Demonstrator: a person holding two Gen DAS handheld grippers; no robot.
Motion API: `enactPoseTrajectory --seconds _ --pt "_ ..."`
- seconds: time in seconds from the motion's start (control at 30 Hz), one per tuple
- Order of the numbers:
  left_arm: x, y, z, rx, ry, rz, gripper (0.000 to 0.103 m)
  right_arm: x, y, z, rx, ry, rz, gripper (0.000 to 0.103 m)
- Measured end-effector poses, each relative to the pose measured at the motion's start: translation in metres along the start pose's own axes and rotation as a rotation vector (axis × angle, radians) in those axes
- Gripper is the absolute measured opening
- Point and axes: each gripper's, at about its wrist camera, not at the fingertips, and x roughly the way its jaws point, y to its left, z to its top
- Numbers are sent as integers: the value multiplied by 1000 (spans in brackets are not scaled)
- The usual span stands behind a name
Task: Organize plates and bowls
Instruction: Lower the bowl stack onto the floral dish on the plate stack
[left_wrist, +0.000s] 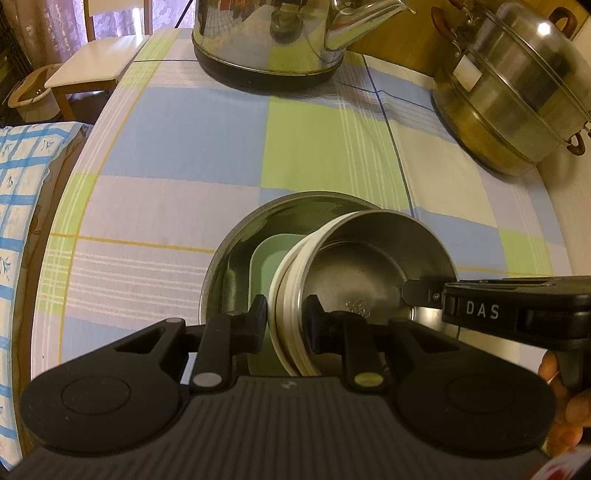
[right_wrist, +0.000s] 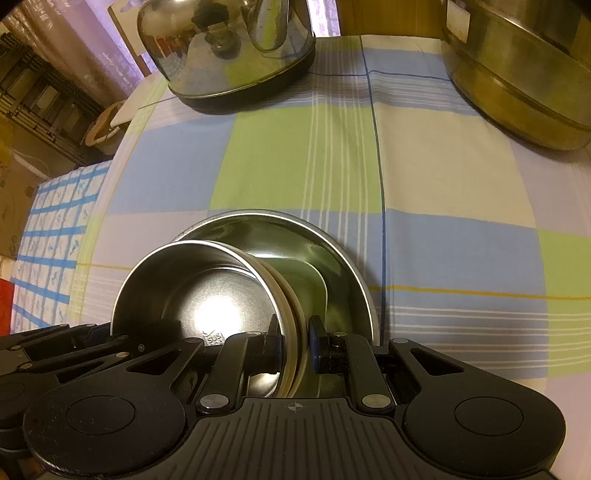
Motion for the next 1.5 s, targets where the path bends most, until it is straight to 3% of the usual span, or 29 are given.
enactPoseTrajectory --seconds 0.33,0.5,0.8,0.87,1.0,1.33,1.5 --pt "-1 2 -3 12 -7 -20 21 -2 -3 -2 -20 -20 25 16" --pt "-9 4 -6 11 -14 -33 24 -12 -7 -8 -25 -45 47 26" --pt "-25 -6 -17 95 -64 9 26 -25 -8 -24 -27 -98 61 27" --pt "-25 -7 -18 110 -69 19 26 -26 -8 -26 -15 -109 57 25" --pt "-24 -10 -18 132 -71 2 15 -28 -8 -27 18 -112 71 11" --pt "-19 -9 -14 179 -81 18 12 -32 2 -33 73 -128 23 11" --pt "-20 -11 -15 185 -83 12 12 -29 -4 -34 111 -140 41 11"
